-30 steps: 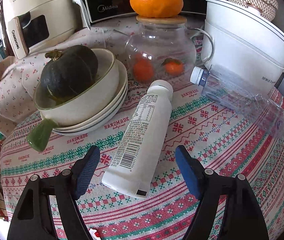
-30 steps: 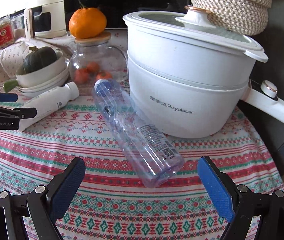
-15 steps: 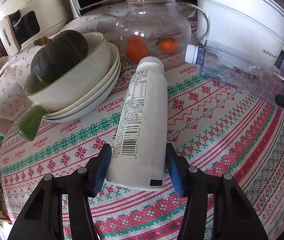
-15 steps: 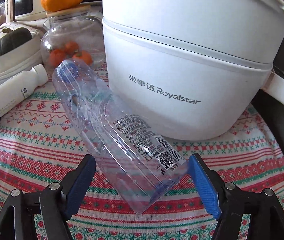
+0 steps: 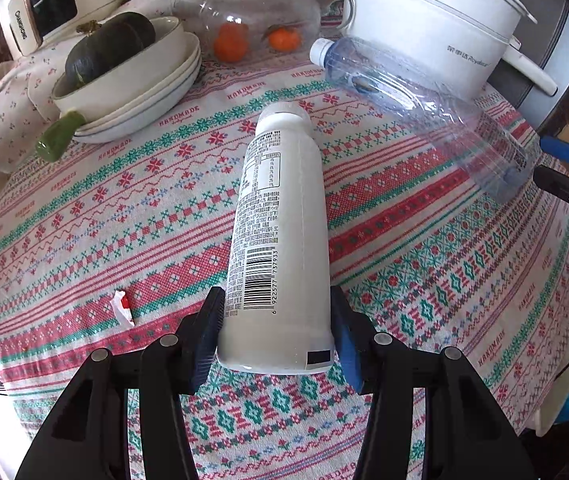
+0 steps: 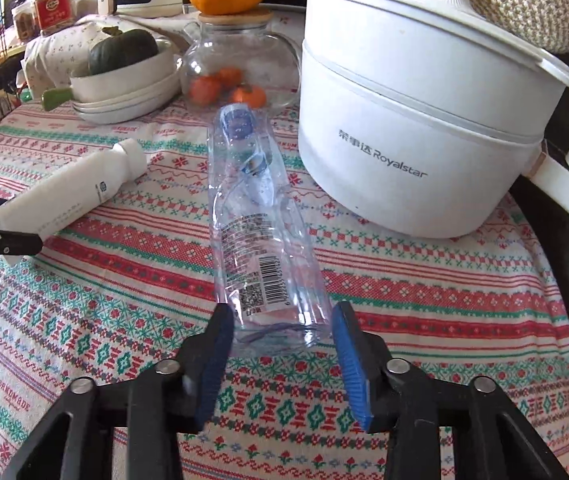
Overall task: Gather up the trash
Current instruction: 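Grasp the white bottle with the left gripper while the right gripper grasps the clear bottle, then carry both bottles over the bin with both grippers, then open both grippers to drop the bottles into the bin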
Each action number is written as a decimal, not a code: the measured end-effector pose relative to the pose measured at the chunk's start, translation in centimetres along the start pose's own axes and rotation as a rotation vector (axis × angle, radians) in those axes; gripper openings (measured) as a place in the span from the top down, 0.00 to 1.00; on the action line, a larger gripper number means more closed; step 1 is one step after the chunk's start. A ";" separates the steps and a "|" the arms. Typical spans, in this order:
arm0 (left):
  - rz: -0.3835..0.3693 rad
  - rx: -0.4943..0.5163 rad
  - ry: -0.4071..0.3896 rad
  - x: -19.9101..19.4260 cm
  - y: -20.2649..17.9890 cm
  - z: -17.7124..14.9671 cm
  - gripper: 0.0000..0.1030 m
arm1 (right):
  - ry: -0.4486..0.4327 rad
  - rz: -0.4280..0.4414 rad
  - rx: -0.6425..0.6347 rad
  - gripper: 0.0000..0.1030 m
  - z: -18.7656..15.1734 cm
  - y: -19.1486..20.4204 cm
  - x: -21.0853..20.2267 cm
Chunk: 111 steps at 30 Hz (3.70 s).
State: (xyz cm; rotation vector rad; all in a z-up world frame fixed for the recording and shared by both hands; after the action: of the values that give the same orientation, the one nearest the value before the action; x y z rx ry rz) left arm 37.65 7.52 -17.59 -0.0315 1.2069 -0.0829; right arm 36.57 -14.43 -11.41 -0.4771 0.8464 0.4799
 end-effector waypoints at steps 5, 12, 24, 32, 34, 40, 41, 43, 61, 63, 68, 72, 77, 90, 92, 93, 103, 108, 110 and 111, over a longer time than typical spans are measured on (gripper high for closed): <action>0.003 0.027 -0.033 -1.1 -1.3 0.4 0.43 | 0.025 0.015 0.028 0.20 1.0 -0.9 2.0; 0.108 0.024 0.025 2.5 -1.7 2.6 0.40 | 0.132 0.068 0.060 0.21 0.3 0.9 5.9; 0.064 -0.058 -0.136 -4.3 -1.7 -1.1 0.50 | 0.009 0.034 0.036 0.35 -0.5 2.7 -2.3; 0.021 -0.016 -0.260 -11.6 -4.4 -4.1 0.50 | -0.050 -0.008 0.085 0.37 -1.7 2.1 -10.5; 0.001 -0.014 -0.278 -13.0 -5.2 -4.7 0.50 | -0.052 -0.019 0.095 0.37 -2.5 2.1 -12.1; -0.066 -0.023 -0.318 -16.9 -7.6 -7.4 0.50 | -0.050 -0.049 0.135 0.38 -5.0 2.1 -15.5; -0.076 -0.020 -0.322 -17.3 -8.1 -7.9 0.50 | -0.053 -0.052 0.141 0.38 -5.3 2.1 -16.0; -0.094 -0.014 -0.330 -18.1 -9.0 -8.8 0.50 | -0.057 -0.064 0.154 0.38 -6.0 2.0 -16.8; -0.272 0.142 -0.300 -21.0 -17.9 -14.9 0.50 | -0.071 -0.131 0.248 0.38 -12.7 1.2 -25.9; -0.289 0.171 -0.273 -20.7 -19.3 -15.7 0.50 | -0.063 -0.142 0.269 0.38 -13.8 0.5 -27.0; -0.330 0.247 -0.165 -18.4 -22.9 -18.3 0.50 | -0.030 -0.172 0.312 0.38 -17.1 -0.8 -28.6; -0.344 0.322 -0.080 -16.1 -26.0 -21.0 0.50 | 0.026 -0.191 0.337 0.38 -19.9 -1.7 -28.2; -0.328 0.409 -0.016 -13.4 -29.4 -23.4 0.50 | 0.116 -0.192 0.368 0.38 -23.0 -2.6 -26.5; -0.245 0.501 -0.059 -10.3 -32.5 -23.5 0.32 | 0.238 -0.187 0.384 0.37 -26.4 -3.1 -24.5; -0.240 0.481 -0.073 -10.6 -32.0 -23.0 0.27 | 0.253 -0.201 0.382 0.36 -26.5 -3.3 -24.3; -0.237 0.469 -0.073 -10.7 -31.7 -22.8 0.26 | 0.259 -0.209 0.376 0.36 -26.5 -3.4 -24.2; -0.225 0.211 -0.115 -13.3 -26.4 -21.7 0.19 | 0.256 -0.176 0.409 0.35 -25.6 -2.9 -21.8; -0.226 0.128 -0.138 -14.8 -24.5 -22.5 0.16 | 0.238 -0.108 0.386 0.35 -24.1 -1.0 -20.9; -0.220 0.094 -0.148 -15.3 -23.7 -22.9 0.15 | 0.256 -0.080 0.382 0.34 -24.0 -0.1 -20.1; -0.214 0.074 -0.152 -15.6 -23.2 -23.2 0.14 | 0.263 -0.083 0.378 0.34 -23.9 0.2 -19.8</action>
State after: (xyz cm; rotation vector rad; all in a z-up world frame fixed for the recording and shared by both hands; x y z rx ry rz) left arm 9.42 -13.91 -9.73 -0.1003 1.0445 -0.3072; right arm 11.15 -32.13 -9.45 -0.2258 1.1377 0.1734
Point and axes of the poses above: each gripper's, at about its wrist camera, not at the fingertips, and x roughly the way its jaws point, y to its left, z to its top, the point moved 7 cm from there along x, roughly the way its jaws point, and after that the axes turned 12 degrees about -x, right-handed, at the moved point
